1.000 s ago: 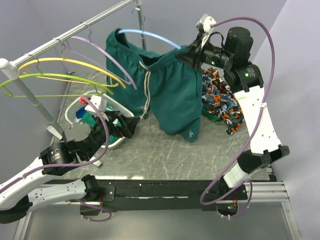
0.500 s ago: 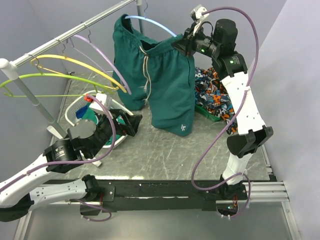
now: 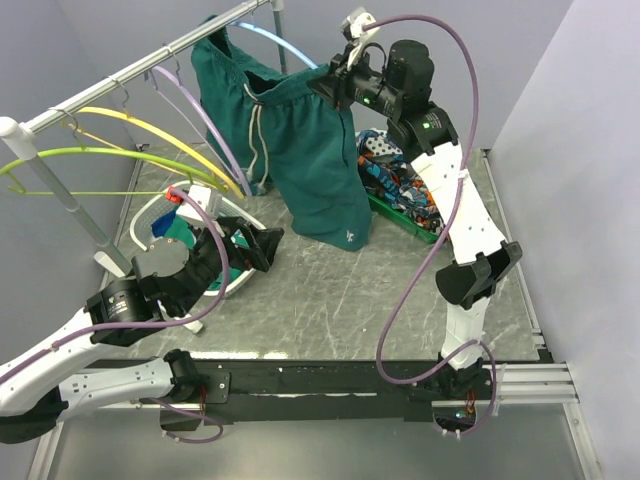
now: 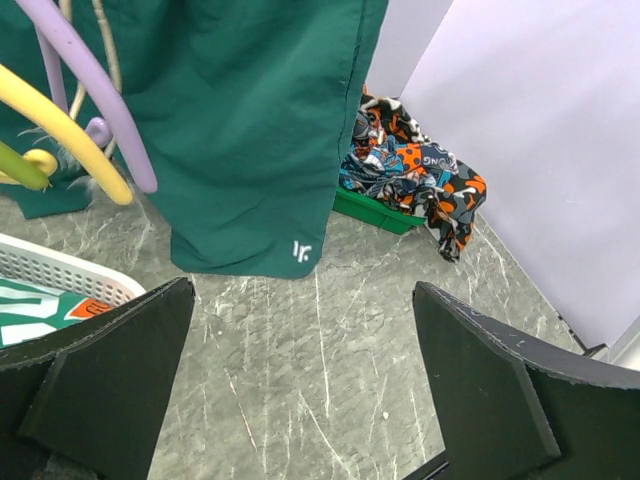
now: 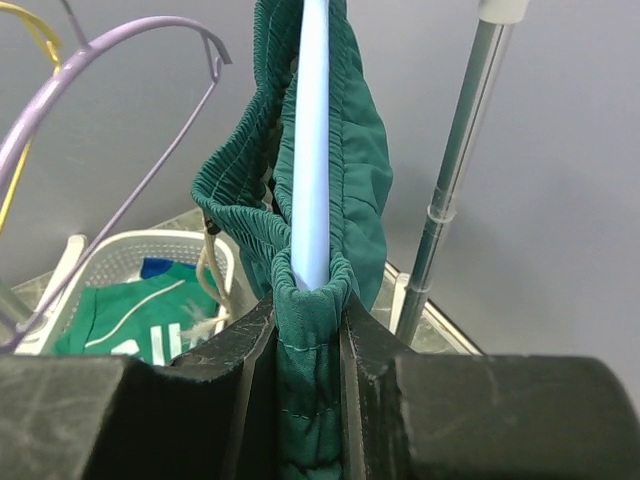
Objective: Place the shorts on the hanger
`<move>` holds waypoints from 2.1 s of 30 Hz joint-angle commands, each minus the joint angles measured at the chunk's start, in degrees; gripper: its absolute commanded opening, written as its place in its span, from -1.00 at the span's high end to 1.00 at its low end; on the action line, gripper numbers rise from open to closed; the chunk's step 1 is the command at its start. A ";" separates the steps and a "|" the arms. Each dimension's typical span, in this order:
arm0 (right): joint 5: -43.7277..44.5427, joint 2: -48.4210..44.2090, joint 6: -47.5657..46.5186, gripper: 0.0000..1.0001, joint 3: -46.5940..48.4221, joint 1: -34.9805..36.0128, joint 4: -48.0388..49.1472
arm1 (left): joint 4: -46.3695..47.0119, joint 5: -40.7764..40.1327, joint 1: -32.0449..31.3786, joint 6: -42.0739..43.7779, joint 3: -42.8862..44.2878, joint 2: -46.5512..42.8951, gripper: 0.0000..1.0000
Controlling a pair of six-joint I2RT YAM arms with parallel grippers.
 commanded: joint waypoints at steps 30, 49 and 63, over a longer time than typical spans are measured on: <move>5.64 1.06 3.59 -0.05 -0.12 1.03 14.84 | 1.89 -0.05 0.19 -0.24 0.75 -1.62 -0.94; 19.18 -34.69 16.67 -1.00 -42.10 1.03 21.24 | 4.08 1.88 0.19 -3.05 -0.65 3.21 -0.93; 21.73 -66.95 36.81 -1.00 -88.87 1.20 13.79 | 13.66 6.19 0.28 -13.50 -12.42 13.75 -0.93</move>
